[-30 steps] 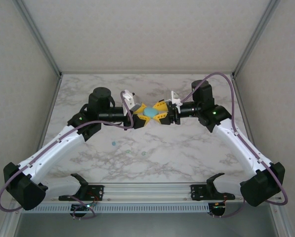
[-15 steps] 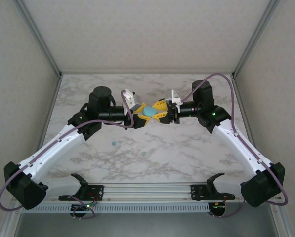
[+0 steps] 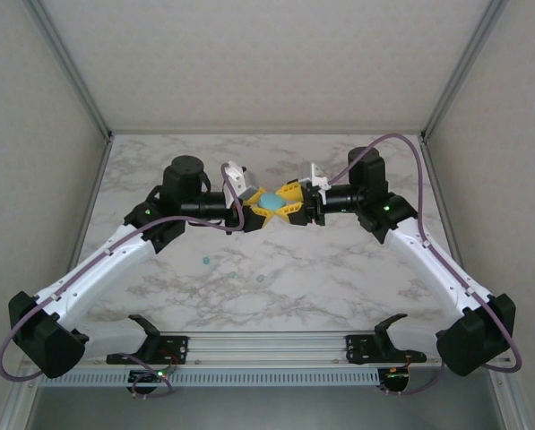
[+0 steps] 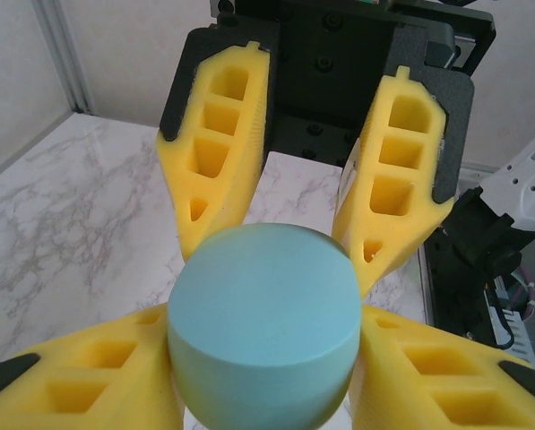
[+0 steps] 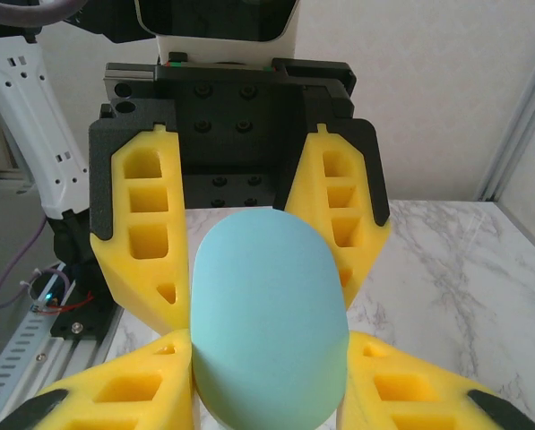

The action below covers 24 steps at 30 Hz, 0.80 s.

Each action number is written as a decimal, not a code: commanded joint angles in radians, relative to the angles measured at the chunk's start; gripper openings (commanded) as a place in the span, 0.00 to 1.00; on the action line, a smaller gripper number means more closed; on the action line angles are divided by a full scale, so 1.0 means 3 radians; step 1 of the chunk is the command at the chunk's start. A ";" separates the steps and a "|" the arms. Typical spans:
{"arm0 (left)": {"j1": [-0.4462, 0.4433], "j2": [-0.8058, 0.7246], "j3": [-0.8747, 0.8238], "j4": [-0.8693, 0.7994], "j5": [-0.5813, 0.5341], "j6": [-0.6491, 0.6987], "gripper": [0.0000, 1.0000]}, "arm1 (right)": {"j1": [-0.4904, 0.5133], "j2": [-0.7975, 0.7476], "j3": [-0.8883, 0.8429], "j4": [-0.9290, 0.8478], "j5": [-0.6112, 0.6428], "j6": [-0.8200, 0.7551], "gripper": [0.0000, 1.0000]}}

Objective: Insert the wireless bluetooth earbuds into the charging case

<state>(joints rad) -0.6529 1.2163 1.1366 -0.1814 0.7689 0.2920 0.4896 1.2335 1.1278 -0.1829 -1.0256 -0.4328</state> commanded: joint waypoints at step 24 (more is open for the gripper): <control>-0.0058 -0.0283 -0.0188 0.0159 0.0156 0.0082 0.14 | -0.0030 -0.0032 0.0128 0.0147 0.0310 0.0519 0.55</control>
<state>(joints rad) -0.6540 1.1767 1.0996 -0.1547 0.7544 0.3176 0.4953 1.2335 1.1275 -0.1761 -1.0134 -0.3443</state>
